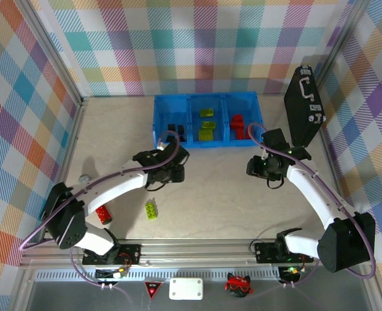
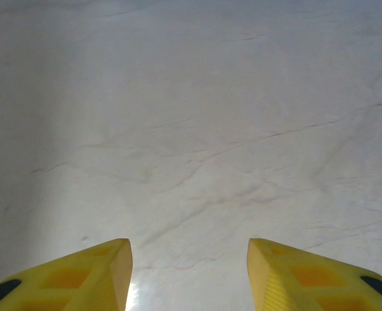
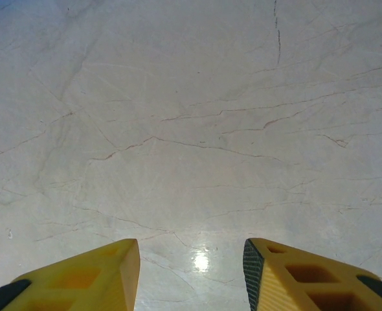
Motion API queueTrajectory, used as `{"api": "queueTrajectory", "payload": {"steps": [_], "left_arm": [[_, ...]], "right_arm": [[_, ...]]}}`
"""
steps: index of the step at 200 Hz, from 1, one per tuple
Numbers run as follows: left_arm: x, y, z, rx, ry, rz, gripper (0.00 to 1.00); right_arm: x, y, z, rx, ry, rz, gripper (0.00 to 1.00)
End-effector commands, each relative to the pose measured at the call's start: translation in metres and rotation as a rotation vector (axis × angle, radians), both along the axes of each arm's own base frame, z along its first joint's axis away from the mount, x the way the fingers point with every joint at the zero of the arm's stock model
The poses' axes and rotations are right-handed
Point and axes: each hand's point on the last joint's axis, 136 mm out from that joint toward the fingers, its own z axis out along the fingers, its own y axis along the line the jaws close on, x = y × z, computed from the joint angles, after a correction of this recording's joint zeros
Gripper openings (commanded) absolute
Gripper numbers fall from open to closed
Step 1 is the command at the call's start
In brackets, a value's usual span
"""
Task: Sort the legos into containers by color
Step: Pick up the lego from the middle-left of the table.
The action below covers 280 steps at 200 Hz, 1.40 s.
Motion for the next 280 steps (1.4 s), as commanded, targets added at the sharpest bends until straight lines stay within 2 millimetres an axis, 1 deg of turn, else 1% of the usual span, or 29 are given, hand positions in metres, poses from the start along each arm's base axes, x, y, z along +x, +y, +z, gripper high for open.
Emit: {"api": "queueTrajectory", "payload": {"steps": [1,18,33,55,71,90,116,143,187,218,280], "left_arm": [[-0.017,0.027,-0.003,0.001,0.055,0.082,0.51],[-0.025,0.036,-0.003,0.002,0.076,0.103,0.52],[-0.031,0.044,0.000,0.010,0.075,0.124,0.56],[-0.040,0.055,-0.004,0.016,0.078,0.149,0.62],[-0.048,0.065,-0.015,0.021,0.105,0.190,0.62],[-0.059,0.071,-0.032,0.003,0.156,0.223,0.60],[-0.072,0.074,-0.052,-0.013,0.214,0.253,0.59],[-0.082,0.073,-0.071,-0.030,0.265,0.270,0.56],[-0.090,0.066,-0.095,-0.060,0.326,0.273,0.54],[-0.092,0.068,-0.103,-0.039,0.341,0.277,0.52],[-0.095,0.073,-0.110,-0.009,0.352,0.284,0.48]], "right_arm": [[0.006,0.004,0.004,0.021,-0.015,0.015,0.48],[0.007,0.004,0.003,0.022,-0.014,0.016,0.48],[0.007,0.004,0.003,0.023,-0.015,0.015,0.48],[0.007,0.005,0.002,0.024,-0.014,0.016,0.48],[0.007,0.005,0.002,0.027,-0.010,0.016,0.48],[0.007,0.006,0.001,0.029,-0.008,0.015,0.48],[0.007,0.006,0.000,0.031,-0.006,0.014,0.48],[0.006,0.007,-0.001,0.039,0.000,0.015,0.47],[0.006,0.008,-0.002,0.047,0.005,0.011,0.47],[0.005,0.008,-0.002,0.048,0.004,0.009,0.47],[0.003,0.009,-0.002,0.059,0.013,0.005,0.47]]}}
